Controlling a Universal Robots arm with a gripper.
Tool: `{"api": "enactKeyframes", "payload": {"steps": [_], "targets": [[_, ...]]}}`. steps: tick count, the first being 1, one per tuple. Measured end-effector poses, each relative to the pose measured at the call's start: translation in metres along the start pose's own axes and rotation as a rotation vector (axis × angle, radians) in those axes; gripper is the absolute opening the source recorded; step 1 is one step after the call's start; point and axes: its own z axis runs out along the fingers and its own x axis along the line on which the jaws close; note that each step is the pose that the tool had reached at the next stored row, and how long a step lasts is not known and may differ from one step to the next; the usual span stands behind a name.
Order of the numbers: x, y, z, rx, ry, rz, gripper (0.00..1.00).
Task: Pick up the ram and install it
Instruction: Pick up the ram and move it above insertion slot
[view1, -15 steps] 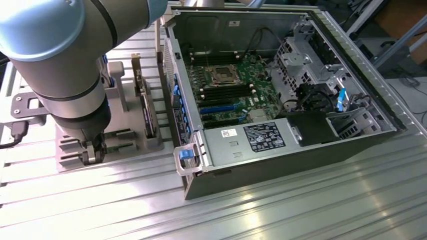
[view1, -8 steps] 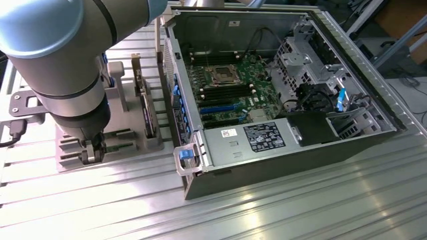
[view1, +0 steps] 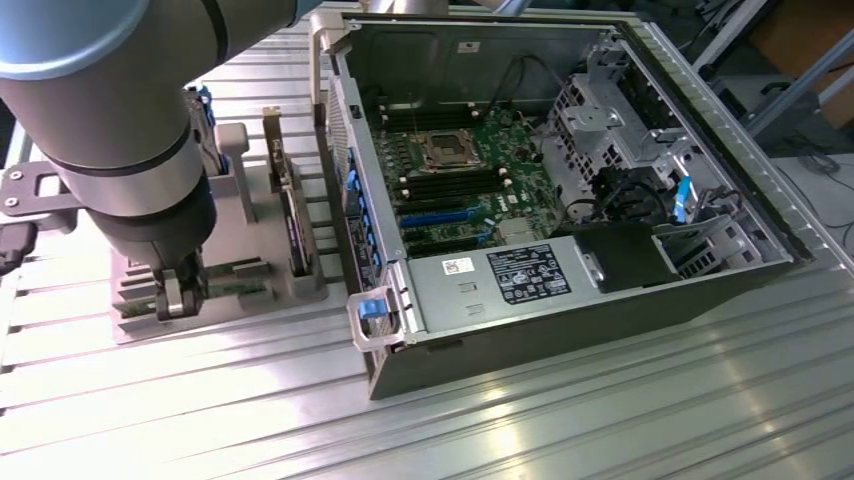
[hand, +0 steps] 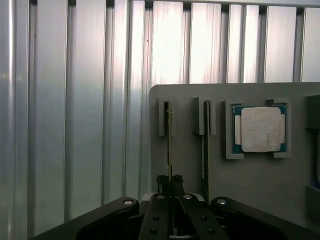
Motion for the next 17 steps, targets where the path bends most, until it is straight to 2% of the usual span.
{"api": "enactKeyframes", "payload": {"steps": [3, 11, 17], "targets": [[0.000, 0.0002, -0.0059, -0.0001, 0.0001, 0.000, 0.13], [0.000, 0.0012, -0.0307, 0.0000, 0.0001, 0.000, 0.13], [0.000, 0.0022, -0.0574, 0.0000, 0.0000, 0.000, 0.13]]}}
